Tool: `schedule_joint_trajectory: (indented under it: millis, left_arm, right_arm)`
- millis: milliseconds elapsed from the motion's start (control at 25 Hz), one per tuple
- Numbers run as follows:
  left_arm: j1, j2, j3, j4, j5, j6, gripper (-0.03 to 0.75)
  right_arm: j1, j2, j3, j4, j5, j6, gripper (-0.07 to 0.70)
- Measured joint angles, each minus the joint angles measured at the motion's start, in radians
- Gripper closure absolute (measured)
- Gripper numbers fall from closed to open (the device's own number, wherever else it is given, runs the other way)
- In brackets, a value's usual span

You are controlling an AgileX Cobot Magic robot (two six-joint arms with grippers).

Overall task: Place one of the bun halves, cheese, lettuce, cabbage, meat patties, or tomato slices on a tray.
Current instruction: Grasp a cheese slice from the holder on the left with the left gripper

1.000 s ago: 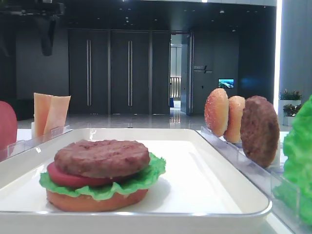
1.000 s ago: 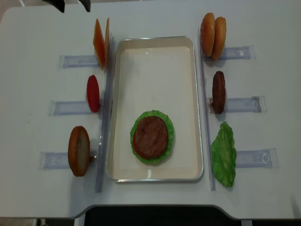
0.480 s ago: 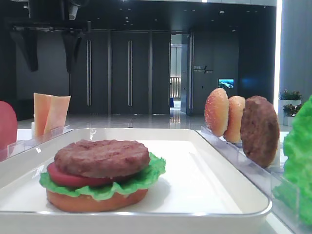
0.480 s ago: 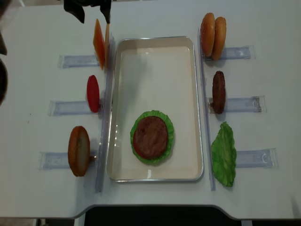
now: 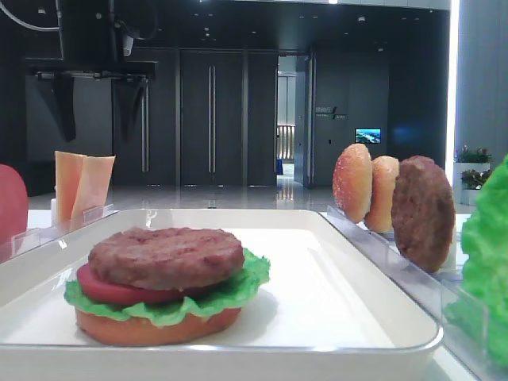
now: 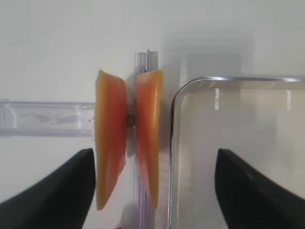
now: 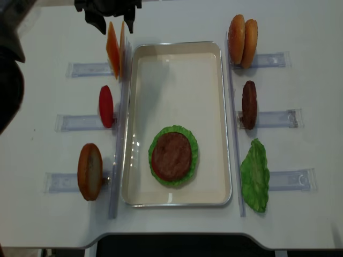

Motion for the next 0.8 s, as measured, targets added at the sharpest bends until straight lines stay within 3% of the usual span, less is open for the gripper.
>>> schedule_joint_trajectory:
  millis: [560, 800]
  left_arm:
    - [0.0, 0.053, 0.0, -0.032, -0.061, -0.026, 0.126]
    - [0.0, 0.071, 0.0, -0.048, -0.061, -0.026, 0.207]
  right_arm:
    - [0.0, 0.0, 0.0, 0.0, 0.0, 0.0, 0.145]
    - [0.0, 0.0, 0.0, 0.0, 0.0, 0.0, 0.145]
